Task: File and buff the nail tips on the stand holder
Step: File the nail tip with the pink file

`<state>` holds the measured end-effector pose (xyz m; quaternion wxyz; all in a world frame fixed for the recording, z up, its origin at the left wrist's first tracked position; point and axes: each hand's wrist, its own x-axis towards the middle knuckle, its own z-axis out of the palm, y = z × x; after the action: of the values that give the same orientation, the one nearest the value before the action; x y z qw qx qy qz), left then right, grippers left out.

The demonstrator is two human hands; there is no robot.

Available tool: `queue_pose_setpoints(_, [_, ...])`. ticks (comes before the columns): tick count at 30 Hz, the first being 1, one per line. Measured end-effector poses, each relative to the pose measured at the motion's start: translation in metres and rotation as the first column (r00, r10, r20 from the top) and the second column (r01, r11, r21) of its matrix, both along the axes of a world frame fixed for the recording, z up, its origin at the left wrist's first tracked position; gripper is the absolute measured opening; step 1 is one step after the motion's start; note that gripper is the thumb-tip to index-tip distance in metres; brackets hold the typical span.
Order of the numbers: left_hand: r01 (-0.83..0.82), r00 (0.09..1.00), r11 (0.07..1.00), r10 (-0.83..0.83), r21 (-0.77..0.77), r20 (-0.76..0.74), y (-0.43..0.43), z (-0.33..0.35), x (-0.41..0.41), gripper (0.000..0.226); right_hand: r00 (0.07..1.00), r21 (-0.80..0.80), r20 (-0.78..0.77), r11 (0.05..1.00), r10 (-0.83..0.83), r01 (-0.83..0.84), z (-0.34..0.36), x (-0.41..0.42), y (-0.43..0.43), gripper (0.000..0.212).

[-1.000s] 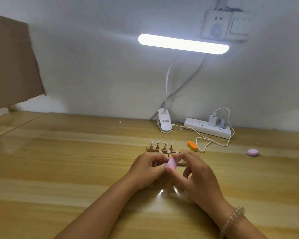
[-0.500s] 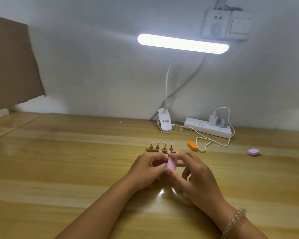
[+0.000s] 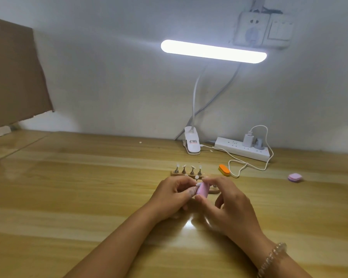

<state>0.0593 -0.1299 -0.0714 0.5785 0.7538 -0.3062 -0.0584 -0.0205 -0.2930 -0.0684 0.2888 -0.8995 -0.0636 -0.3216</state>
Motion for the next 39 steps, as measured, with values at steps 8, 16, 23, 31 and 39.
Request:
queue_pose_setpoints(8, [0.001, 1.000, 0.999, -0.002, 0.048, 0.023, -0.0006, -0.0023, 0.0024, 0.015, 1.000, -0.026, 0.008, 0.999, 0.025, -0.025, 0.0054, -0.0031, 0.0029, 0.040])
queue_pose_setpoints(16, [0.025, 0.997, 0.999, -0.028, 0.046, 0.066, -0.0003, -0.0012, 0.0012, 0.022, 1.000, -0.002, -0.012, 1.000, 0.009, -0.009, 0.0043, -0.0029, 0.0022, 0.032])
queue_pose_setpoints(23, [0.023, 0.995, 0.997, -0.030, 0.076, 0.091, 0.0002, -0.0003, 0.0004, 0.014, 1.000, -0.032, -0.004, 0.999, 0.000, 0.000, 0.0040, -0.0018, 0.0003, 0.036])
queue_pose_setpoints(31, [0.026, 0.997, 0.997, -0.031, 0.071, 0.077, 0.0002, -0.0031, 0.0035, 0.014, 1.000, -0.015, -0.014, 1.000, 0.000, 0.000, 0.0052, -0.0011, -0.0006, 0.034])
queue_pose_setpoints(39, [0.026, 0.997, 0.997, -0.031, 0.067, 0.077, -0.0004, -0.0028, 0.0033, 0.015, 1.000, 0.006, 0.001, 1.000, -0.022, 0.022, 0.0058, -0.0002, 0.0000, 0.034])
